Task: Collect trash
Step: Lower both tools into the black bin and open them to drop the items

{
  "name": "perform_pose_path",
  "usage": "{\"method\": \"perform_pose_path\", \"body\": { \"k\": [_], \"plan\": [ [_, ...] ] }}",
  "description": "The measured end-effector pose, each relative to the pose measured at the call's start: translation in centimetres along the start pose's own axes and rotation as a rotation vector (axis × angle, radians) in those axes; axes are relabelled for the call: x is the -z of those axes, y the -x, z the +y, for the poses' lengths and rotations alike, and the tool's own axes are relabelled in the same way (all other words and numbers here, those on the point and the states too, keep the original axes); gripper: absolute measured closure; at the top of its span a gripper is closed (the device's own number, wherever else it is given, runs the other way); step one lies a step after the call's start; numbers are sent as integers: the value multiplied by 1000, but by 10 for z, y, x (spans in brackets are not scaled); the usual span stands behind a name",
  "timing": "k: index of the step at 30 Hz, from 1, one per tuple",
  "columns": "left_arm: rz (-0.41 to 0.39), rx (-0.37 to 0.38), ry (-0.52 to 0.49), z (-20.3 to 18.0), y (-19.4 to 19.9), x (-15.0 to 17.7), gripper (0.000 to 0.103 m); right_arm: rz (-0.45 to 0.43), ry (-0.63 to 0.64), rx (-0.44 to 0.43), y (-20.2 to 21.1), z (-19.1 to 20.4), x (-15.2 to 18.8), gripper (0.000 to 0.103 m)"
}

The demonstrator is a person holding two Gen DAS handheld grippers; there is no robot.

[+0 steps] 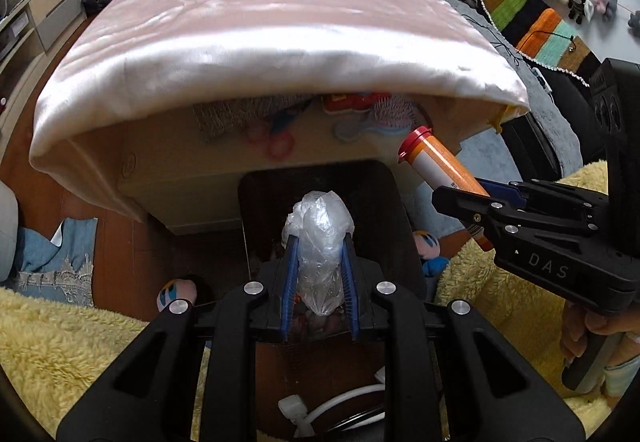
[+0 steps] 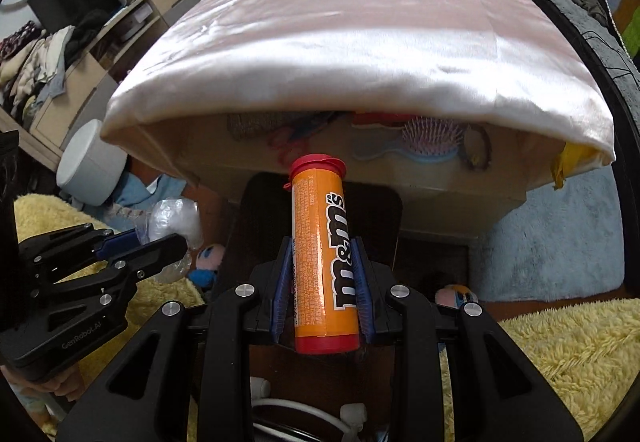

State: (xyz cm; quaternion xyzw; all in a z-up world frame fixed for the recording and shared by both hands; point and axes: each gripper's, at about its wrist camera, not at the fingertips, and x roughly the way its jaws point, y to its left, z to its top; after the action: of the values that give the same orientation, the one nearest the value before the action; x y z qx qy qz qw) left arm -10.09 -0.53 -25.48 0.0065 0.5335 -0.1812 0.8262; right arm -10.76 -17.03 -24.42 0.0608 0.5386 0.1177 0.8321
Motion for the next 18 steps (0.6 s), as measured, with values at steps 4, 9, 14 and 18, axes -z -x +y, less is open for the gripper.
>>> {"method": "perform_pose_path", "body": {
  "k": [4, 9, 14, 18],
  "plan": [
    [39, 25, 13, 3, -19, 7, 84, 34, -13, 8, -13, -3, 7, 73],
    [66, 30, 30, 8, -34, 9, 83, 40, -35, -2, -23, -5, 3, 73],
    [66, 29, 35, 8, -36, 8, 79, 21, -43, 6, -25, -5, -1, 71],
    [63, 8, 40, 9, -34, 7, 74, 11, -52, 31, -23, -6, -4, 60]
  ]
}}
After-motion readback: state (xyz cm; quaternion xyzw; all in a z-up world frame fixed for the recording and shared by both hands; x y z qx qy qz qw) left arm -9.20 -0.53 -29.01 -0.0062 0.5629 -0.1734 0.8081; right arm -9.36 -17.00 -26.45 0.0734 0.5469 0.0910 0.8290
